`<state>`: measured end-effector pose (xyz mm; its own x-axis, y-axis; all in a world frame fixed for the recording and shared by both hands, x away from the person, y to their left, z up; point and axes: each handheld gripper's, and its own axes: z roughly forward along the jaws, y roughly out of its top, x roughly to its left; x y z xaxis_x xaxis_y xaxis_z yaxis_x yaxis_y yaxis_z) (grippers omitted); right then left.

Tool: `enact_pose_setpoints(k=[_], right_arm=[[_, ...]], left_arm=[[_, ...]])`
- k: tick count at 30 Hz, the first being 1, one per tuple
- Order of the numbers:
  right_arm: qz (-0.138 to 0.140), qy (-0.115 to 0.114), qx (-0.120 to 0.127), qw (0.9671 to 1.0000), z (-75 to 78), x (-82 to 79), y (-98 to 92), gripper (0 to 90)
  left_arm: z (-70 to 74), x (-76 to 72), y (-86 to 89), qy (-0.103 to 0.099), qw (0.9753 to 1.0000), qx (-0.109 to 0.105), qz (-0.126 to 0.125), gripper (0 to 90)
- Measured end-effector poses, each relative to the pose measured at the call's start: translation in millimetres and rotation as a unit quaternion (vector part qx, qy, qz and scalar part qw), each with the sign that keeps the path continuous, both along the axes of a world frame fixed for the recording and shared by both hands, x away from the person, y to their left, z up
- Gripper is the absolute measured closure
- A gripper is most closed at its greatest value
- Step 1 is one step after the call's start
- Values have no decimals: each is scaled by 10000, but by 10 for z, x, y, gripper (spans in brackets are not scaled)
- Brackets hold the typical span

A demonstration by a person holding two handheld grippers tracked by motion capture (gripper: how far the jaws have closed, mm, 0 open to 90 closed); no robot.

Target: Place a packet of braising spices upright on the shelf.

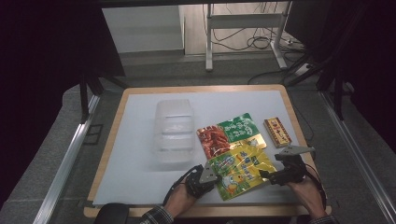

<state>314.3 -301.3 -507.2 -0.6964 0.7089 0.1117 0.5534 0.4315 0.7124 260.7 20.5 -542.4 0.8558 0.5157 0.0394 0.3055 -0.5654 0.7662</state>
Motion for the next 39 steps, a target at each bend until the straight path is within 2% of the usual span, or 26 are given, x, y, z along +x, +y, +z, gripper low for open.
enact_pose_setpoints(k=[1,2,3,4,7,10,14,21,22,23,24,25,26,28,30,35,38,39], right_arm=[[0,0,0,10000,0,0,0,18],[37,154,52,9999,-28,11,20,18],[37,154,52,9999,-28,11,20,18],[95,303,118,9994,-58,31,30,18],[159,430,200,9987,-84,45,51,19],[300,597,230,9975,-125,72,125,21],[454,672,274,9963,-141,89,188,29],[427,768,383,9954,-137,121,223,36],[415,836,514,9943,-130,133,220,37],[415,836,514,9943,-130,133,220,37],[432,896,713,9925,-111,142,208,41],[432,896,713,9925,-111,142,208,41],[456,951,970,9897,-78,143,198,53],[451,973,951,9897,-73,144,201,59],[443,1041,823,9902,-89,142,214,72],[475,1121,813,9892,-82,122,233,65],[421,1181,905,9880,-93,122,244,54],[384,1150,676,9903,-83,106,271,99]], left_arm=[[0,0,0,0,10000,0,0,900],[1,5,8,51,10000,-17,-5,900],[1,5,8,51,10000,-17,-5,900],[1,11,20,103,9999,-31,-27,900],[-1,20,33,152,9999,-51,-55,900],[0,15,33,127,9999,-27,-67,900],[0,14,34,126,9999,-30,-68,900],[0,26,41,185,9998,-76,-63,900],[-1,31,45,212,9997,-98,-66,900],[-1,31,45,212,9997,-98,-66,900],[0,32,45,224,9997,-99,-64,900],[0,32,45,224,9997,-99,-64,900],[2,33,46,234,9997,-92,-66,900],[2,33,45,235,9997,-102,-61,900],[2,32,46,236,9996,-103,-62,900],[1,26,41,197,9998,-79,-58,900],[1,26,41,196,9998,-80,-58,900],[1,23,40,184,9998,-68,-59,900]])
